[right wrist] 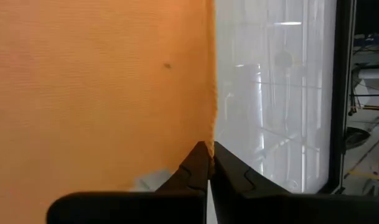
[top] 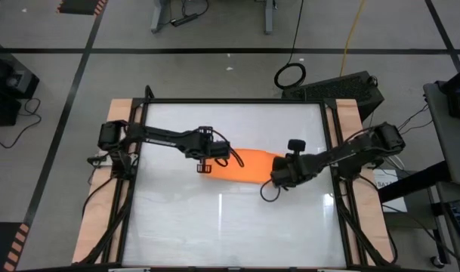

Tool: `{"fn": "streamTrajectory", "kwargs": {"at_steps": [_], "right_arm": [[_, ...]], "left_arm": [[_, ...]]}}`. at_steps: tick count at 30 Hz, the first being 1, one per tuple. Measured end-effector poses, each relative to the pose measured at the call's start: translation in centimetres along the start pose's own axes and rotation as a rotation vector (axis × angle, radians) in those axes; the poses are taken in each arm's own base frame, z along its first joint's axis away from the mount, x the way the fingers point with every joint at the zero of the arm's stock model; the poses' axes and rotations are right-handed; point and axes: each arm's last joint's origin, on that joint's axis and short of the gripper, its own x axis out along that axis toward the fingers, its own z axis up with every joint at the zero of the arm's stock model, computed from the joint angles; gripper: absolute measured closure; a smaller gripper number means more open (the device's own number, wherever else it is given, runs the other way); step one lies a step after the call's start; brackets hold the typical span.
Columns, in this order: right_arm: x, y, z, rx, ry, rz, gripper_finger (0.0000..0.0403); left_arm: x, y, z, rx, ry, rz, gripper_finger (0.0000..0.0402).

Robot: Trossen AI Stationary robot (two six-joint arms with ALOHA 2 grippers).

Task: Roll towel
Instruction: Fold the towel

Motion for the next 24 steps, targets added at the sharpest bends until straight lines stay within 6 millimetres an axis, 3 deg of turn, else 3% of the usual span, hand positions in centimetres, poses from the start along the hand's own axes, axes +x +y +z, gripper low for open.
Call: {"fn": "streamTrajectory", "kwargs": {"at_steps": [12, 16, 24], "right_arm": [[3.7, -1.4, 0.1, 0.080, 0.038, 0.158, 0.0393], [4.0, -1.3, -0.2, 0.086, 0.046, 0.166, 0.0360], [3.8, -1.7, -0.8, 0.096, 0.069, 0.112, 0.0259]], "left_arm": [[3.7, -0.1, 0.5, 0.016, 0.085, -0.014, 0.0367], [3.7, -0.1, 0.6, 0.018, 0.071, -0.011, 0.0334], [3.7, 0.1, 0.7, 0.034, 0.077, 0.077, 0.0229]]}}
